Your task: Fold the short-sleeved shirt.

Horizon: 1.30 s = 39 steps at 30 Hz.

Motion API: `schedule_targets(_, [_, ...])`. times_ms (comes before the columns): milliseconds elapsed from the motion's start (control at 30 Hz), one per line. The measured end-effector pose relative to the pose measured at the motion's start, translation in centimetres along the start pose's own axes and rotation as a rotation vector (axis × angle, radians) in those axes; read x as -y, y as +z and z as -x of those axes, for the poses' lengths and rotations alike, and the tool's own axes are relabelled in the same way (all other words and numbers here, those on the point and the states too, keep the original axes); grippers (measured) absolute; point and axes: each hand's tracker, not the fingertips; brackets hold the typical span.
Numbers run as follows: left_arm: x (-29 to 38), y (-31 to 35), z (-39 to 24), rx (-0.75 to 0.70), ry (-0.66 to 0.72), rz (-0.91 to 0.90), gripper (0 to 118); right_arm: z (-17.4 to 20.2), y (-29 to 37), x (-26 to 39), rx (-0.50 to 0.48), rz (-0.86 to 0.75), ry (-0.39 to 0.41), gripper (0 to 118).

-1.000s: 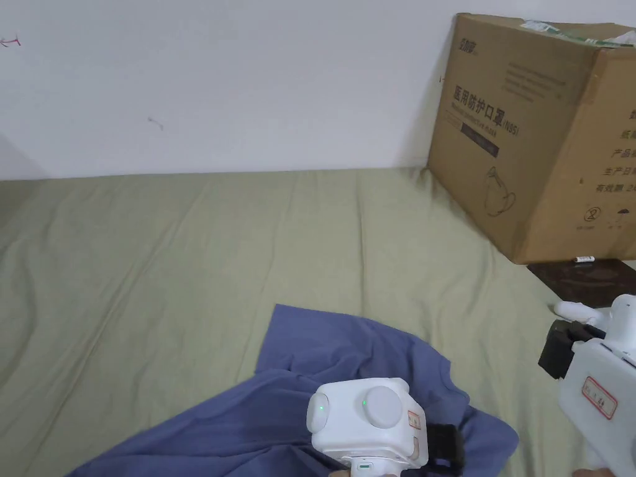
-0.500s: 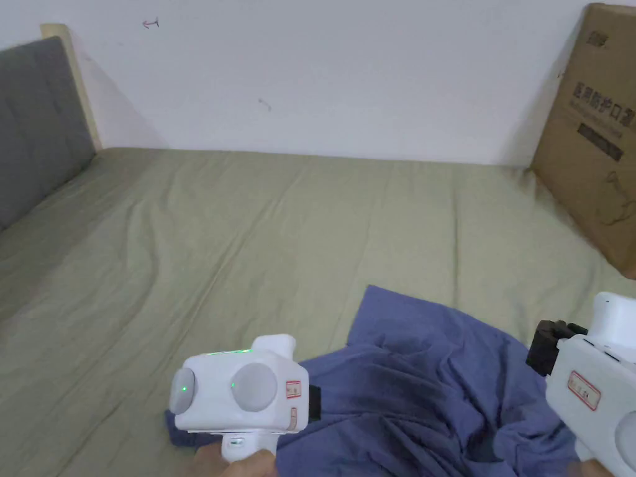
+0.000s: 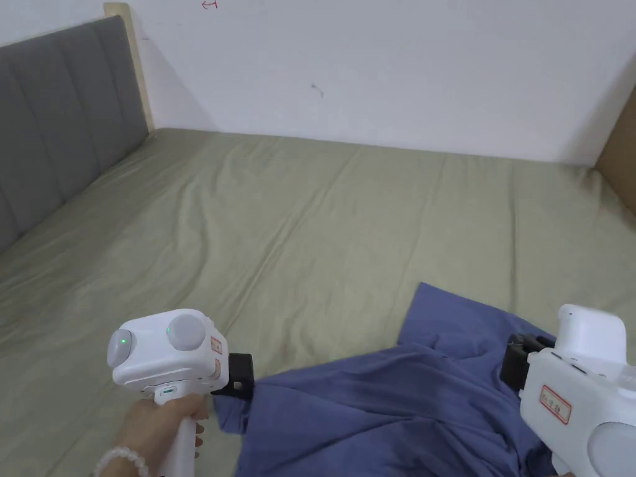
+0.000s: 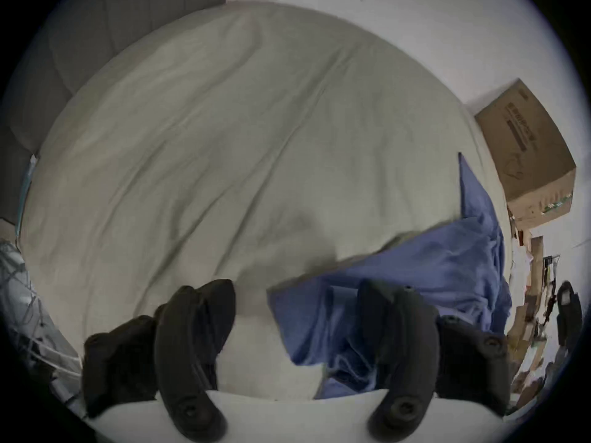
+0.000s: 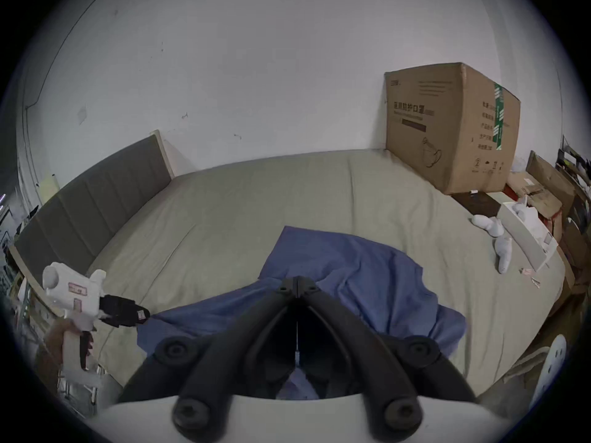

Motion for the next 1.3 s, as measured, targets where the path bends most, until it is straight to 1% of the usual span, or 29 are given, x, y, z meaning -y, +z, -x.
schedule_targets(33, [0.3,-0.6,0.0,-0.022,-0.006,-0.003,69,0.0,-0.2,0.3,-0.003,0.01,0.004,0])
schedule_targets(67, [0.8,-0.9,-0.2,-0.073,-0.033,-0.007,62,0.0,-0.4,0.5,-0.004,0.021,0.011,0])
schedule_targets(100, [1.3,-0.4,-0.7,-0.076,-0.063,-0.041,58,0.0,-0.5,0.7,-0.003,0.031,0.016,0])
schedule_targets(133, [1.5,-0.5,-1.7,-0.093,-0.1,-0.054,50,0.0,-0.7,0.9,-0.002,0.039,0.018,0])
schedule_targets(167, [1.4,-0.5,-1.9,-0.113,-0.119,-0.053,36,-0.1,-0.8,1.1,-0.003,0.047,0.018,0])
schedule_targets(200, [1.3,-0.5,-2.0,-0.109,-0.091,-0.051,22,-0.2,-1.0,1.1,-0.005,0.059,0.016,0])
schedule_targets(233, [0.9,-0.3,-1.6,-0.114,-0.073,-0.051,0,-0.2,-1.1,1.1,-0.006,0.067,0.013,0])
schedule_targets(267, [0.8,0.2,-1.3,-0.107,-0.024,-0.055,0,-0.3,-1.0,1.1,-0.008,0.071,0.011,0])
schedule_targets(300, [0.7,0.5,-0.8,-0.057,0.019,-0.04,0,-0.4,-0.9,1.2,-0.012,0.07,0.011,0])
schedule_targets(333, [0.7,0.8,-0.5,-0.039,0.018,-0.043,0,-0.5,-0.9,1.2,-0.015,0.068,0.015,0])
schedule_targets(400, [0.6,1.7,-0.1,-0.023,0.01,-0.059,0,-0.8,-1.1,1.0,-0.013,0.064,0.041,0])
schedule_targets(467, [0.9,2.7,-0.4,-0.016,0.004,-0.087,0,-1.4,-1.7,0.5,-0.005,0.065,0.046,0])
schedule_targets(567, [1.0,4.2,-1.0,-0.026,-0.038,-0.126,0,-3.2,-2.4,-0.5,-0.031,0.079,-0.006,0])
schedule_targets(600, [1.1,4.8,-1.1,-0.014,-0.038,-0.145,0,-3.8,-2.8,-0.8,-0.031,0.08,-0.016,0])
schedule_targets(633, [1.1,5.4,-1.2,0.036,-0.029,-0.172,0,-4.3,-3.2,-1.1,-0.032,0.079,-0.022,0])
schedule_targets(700, [1.0,6.8,-1.5,0.053,-0.011,-0.187,0,-5.4,-4.2,-1.7,-0.018,0.075,-0.026,0])
schedule_targets(767, [0.8,7.3,-2.5,0.037,-0.078,-0.229,0,-6.8,-5.8,-2.9,-0.023,0.074,-0.02,0])
schedule_targets(800, [0.5,7.4,-2.5,0.02,-0.086,-0.222,0,-7.5,-7.1,-3.7,-0.037,0.099,-0.014,0])
schedule_targets(833, [0.5,7.4,-2.6,0.032,-0.076,-0.217,0,-8.2,-8.4,-4.3,-0.062,0.132,-0.019,10])
schedule_targets(867, [0.3,7.5,-2.6,0.049,-0.074,-0.222,0,-9.2,-10.2,-5.2,-0.081,0.164,-0.031,30])
schedule_targets(933, [0.1,7.4,-2.9,0.039,-0.088,-0.231,0,-10.7,-13.9,-6.6,-0.104,0.259,-0.027,93])
schedule_targets(967, [0.0,7.3,-3.1,0.02,-0.117,-0.242,0,-11.6,-15.8,-7.4,-0.111,0.257,-0.018,99])
schedule_targets(1033, [-0.3,7.0,-3.3,0.0,-0.128,-0.229,0,-12.7,-19.5,-8.7,-0.039,0.332,0.002,98])
schedule_targets(1067, [-0.6,6.9,-3.0,0.007,-0.122,-0.227,0,-13.2,-21.5,-9.2,-0.021,0.357,0.034,98])
schedule_targets(1100, [-0.8,6.9,-2.7,0.014,-0.11,-0.225,0,-13.9,-23.3,-9.4,0.009,0.392,0.042,98])
schedule_targets(1167, [-1.3,6.7,-2.3,0.025,-0.081,-0.226,0,-14.7,-26.3,-9.4,0.006,0.452,0.039,98])
schedule_targets(1233, [-1.8,6.3,-1.8,0.021,-0.086,-0.238,0,-14.7,-28.0,-8.2,-0.013,0.538,0.007,96])
schedule_targets(1267, [-2.1,6.0,-1.8,-0.003,-0.084,-0.235,0,-14.8,-29.1,-7.5,-0.007,0.577,0.013,90])
schedule_targets(1300, [-2.4,5.8,-1.9,-0.025,-0.087,-0.225,0,-14.7,-30.0,-6.6,0.007,0.613,0.047,78])
